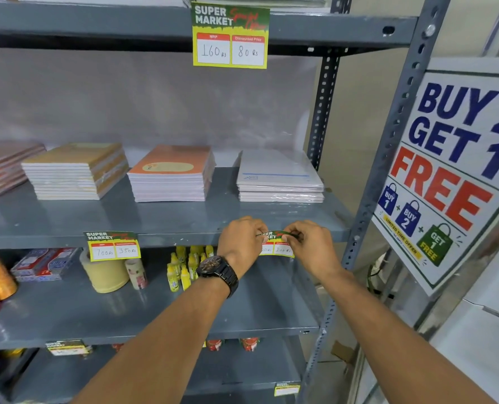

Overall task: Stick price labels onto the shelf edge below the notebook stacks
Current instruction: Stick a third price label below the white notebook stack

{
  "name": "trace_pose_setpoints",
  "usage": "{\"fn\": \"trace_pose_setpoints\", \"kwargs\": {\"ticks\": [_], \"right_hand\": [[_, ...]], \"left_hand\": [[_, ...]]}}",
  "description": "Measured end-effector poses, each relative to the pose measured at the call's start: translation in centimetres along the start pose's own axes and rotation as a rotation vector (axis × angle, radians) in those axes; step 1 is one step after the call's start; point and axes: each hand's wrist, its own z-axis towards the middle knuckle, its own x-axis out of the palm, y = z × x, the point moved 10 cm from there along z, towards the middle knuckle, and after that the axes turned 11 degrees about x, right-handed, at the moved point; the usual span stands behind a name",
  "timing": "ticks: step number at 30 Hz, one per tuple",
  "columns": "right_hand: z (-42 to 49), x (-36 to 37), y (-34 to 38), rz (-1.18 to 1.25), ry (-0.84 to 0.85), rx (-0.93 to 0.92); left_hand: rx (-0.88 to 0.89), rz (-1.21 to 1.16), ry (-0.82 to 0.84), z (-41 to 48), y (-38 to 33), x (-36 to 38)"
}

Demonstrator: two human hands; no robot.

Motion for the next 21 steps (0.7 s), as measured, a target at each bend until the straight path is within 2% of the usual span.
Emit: {"fn": "trace_pose_setpoints", "kwargs": {"ticks": [10, 14, 18, 21], "right_hand": [[0.0, 0.2, 0.6, -0.148, -0.031, -0.116], [0.0, 0.2, 1.7, -0.270, -0.053, -0.138], [-3.1, 0.5, 3.7, -0.398, -0.173, -0.353], [-5.8, 2.8, 3.0, -0.432, -0.124, -0.513]], "left_hand": [[0.020, 0.168, -0.009, 0.3, -0.2, -0.2], [-0.005, 0.142, -0.010, 0.3, 0.8, -0.9], [-0.002, 0.053, 0.013, 0.1, 1.5, -1.4], [0.012, 0.031, 0.013, 0.0, 1.8, -1.6]]}}
